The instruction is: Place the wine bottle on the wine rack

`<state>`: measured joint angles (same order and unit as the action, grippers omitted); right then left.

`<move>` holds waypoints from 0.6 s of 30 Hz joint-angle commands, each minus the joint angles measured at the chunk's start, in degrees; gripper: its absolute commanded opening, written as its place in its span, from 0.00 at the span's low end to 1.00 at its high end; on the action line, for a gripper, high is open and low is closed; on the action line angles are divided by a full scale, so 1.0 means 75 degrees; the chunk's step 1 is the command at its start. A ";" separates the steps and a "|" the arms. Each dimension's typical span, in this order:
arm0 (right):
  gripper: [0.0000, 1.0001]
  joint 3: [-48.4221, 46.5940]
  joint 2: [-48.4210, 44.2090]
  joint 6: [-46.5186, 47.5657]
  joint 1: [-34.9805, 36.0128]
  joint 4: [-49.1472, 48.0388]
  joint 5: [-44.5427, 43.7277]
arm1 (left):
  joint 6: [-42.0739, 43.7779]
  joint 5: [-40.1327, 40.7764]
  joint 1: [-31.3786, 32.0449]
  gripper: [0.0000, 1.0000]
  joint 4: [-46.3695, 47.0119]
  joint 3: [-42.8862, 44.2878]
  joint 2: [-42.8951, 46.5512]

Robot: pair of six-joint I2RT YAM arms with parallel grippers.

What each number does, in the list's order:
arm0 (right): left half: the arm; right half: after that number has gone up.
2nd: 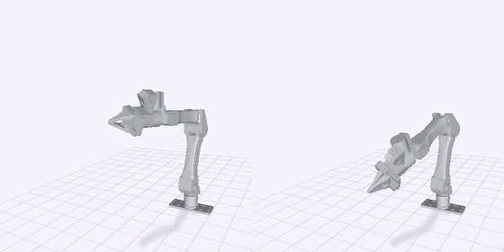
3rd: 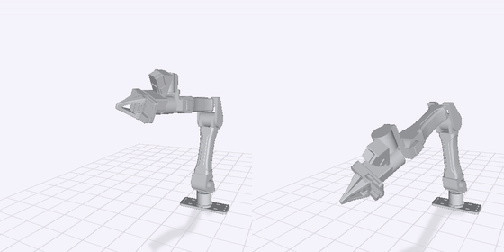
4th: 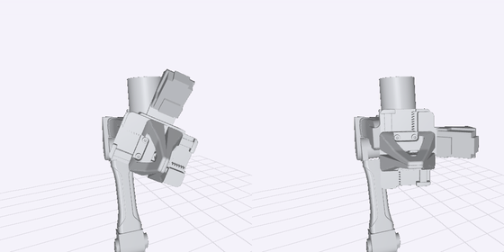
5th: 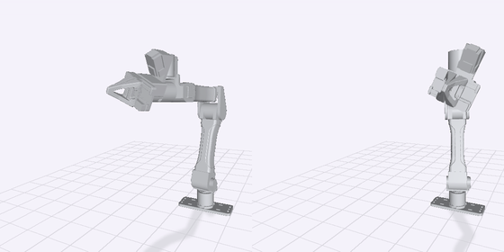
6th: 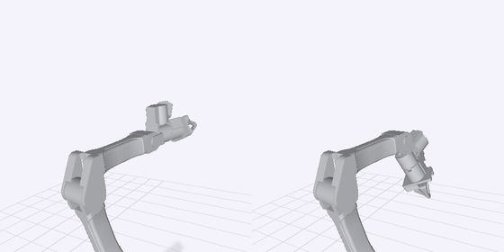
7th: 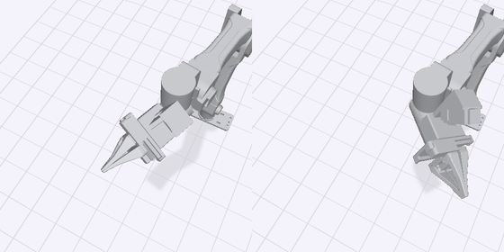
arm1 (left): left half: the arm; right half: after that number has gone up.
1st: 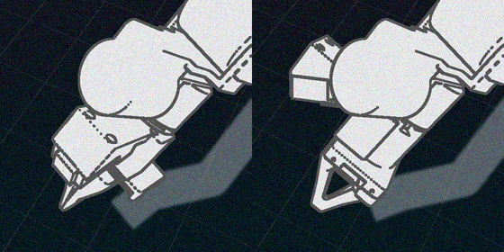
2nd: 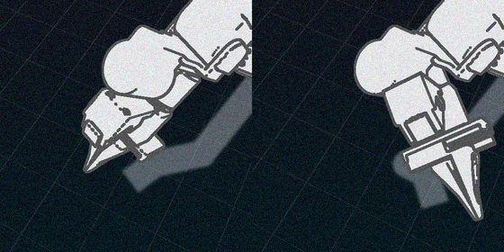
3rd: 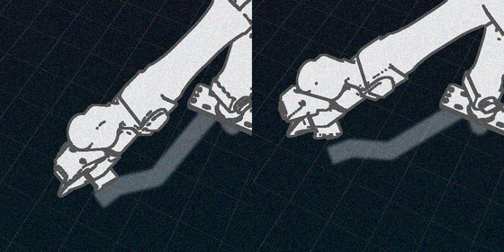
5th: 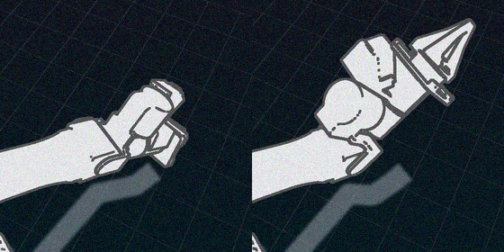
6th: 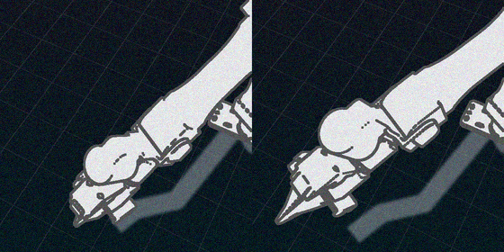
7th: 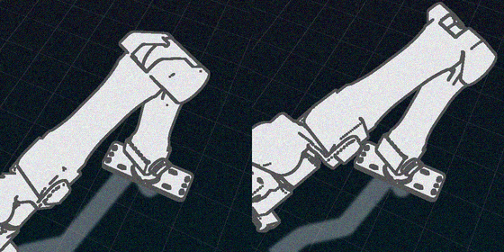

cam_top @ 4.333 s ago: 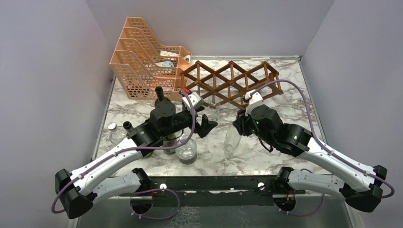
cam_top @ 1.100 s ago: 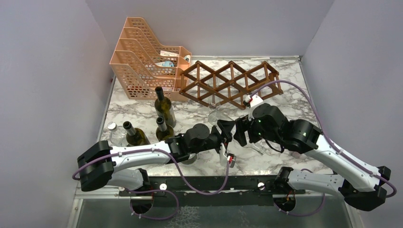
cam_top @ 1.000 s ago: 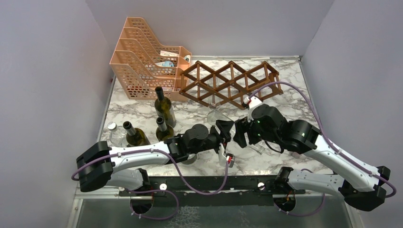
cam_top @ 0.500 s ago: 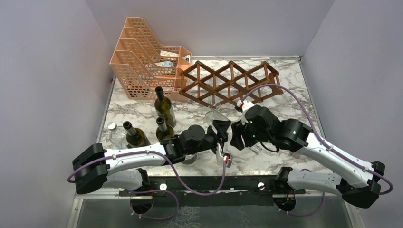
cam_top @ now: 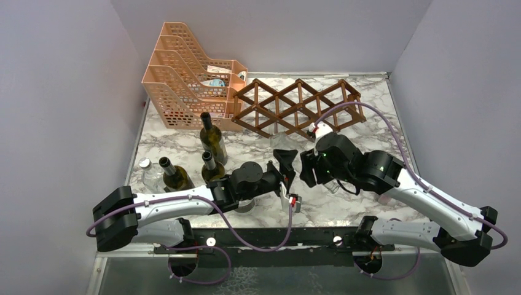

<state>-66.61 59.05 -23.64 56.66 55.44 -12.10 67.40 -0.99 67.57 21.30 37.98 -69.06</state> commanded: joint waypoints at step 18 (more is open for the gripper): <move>0.01 0.0736 -0.0690 -0.1620 -0.0082 -0.0241 -0.3578 | -0.5588 0.3745 -0.0011 0.99 -0.2213 0.2516 0.0440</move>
<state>-61.93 56.75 -31.33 56.14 56.10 -33.87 43.83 14.24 67.83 18.83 43.35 -64.93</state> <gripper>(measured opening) 0.607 0.979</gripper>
